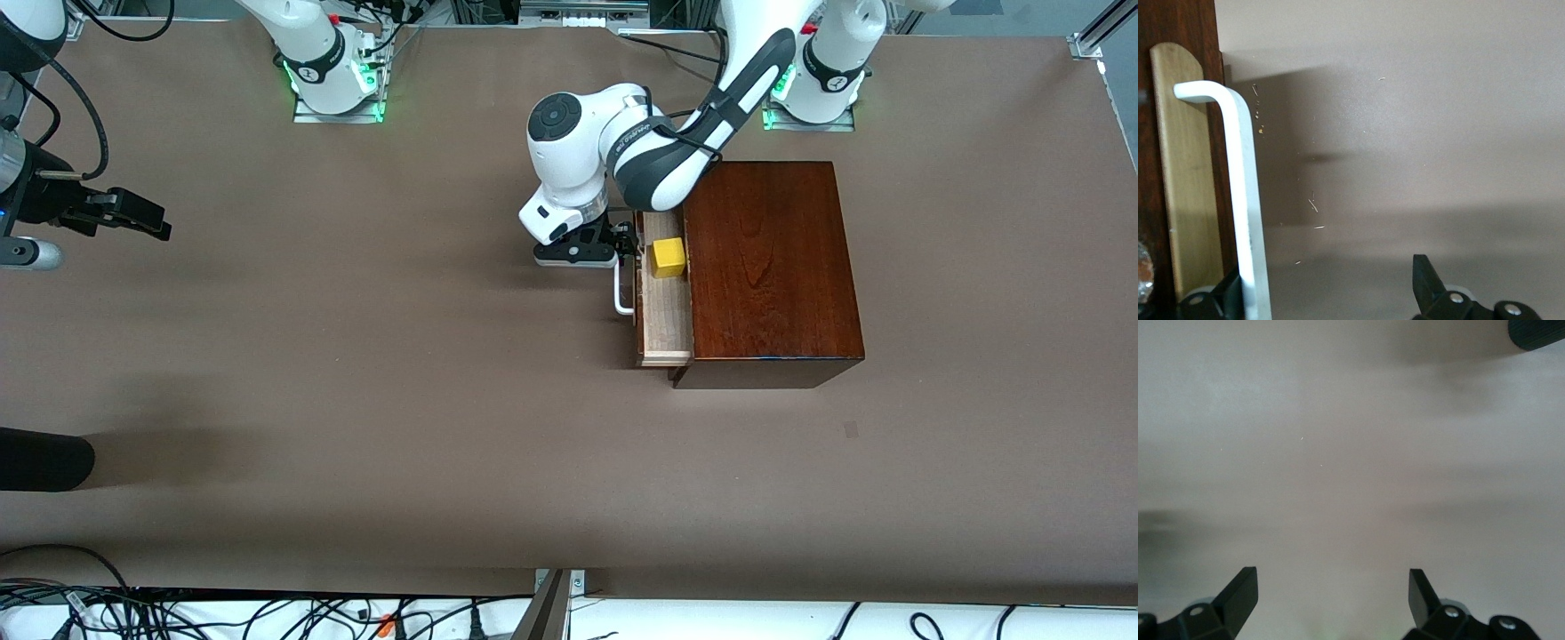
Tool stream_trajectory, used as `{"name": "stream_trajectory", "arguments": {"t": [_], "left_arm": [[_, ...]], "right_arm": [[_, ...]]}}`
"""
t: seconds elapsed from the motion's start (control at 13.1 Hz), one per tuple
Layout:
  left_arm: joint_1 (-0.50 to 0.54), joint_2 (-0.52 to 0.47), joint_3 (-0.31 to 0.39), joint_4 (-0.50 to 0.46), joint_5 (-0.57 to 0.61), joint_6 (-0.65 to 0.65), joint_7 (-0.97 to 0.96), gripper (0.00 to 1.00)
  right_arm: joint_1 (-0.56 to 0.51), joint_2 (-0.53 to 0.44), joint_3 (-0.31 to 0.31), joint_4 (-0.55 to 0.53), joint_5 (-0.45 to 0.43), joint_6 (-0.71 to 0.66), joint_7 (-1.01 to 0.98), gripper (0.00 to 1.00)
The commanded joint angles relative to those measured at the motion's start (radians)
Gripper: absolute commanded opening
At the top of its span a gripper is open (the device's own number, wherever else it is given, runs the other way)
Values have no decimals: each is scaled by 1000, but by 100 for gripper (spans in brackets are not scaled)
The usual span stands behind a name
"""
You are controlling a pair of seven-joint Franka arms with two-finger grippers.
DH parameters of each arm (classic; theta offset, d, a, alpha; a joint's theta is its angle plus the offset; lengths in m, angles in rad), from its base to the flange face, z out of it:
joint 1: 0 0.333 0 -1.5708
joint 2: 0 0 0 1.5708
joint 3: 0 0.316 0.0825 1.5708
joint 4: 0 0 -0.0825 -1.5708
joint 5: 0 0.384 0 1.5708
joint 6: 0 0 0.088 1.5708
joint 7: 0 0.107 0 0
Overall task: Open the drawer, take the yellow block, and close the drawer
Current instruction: 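Pull the drawer open by its handle with the left gripper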
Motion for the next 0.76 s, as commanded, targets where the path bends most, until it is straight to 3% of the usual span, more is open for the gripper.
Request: {"name": "stream_trajectory", "arguments": {"t": [0.0, 0.69], "left_arm": [[-33, 51, -16, 67, -19, 68, -3, 100], [-31, 1, -22, 145, -18, -200, 75, 100]], "right_arm": [[0, 3, 3, 2, 6, -3, 8, 100], [0, 3, 3, 2, 8, -4, 10, 100]]}}
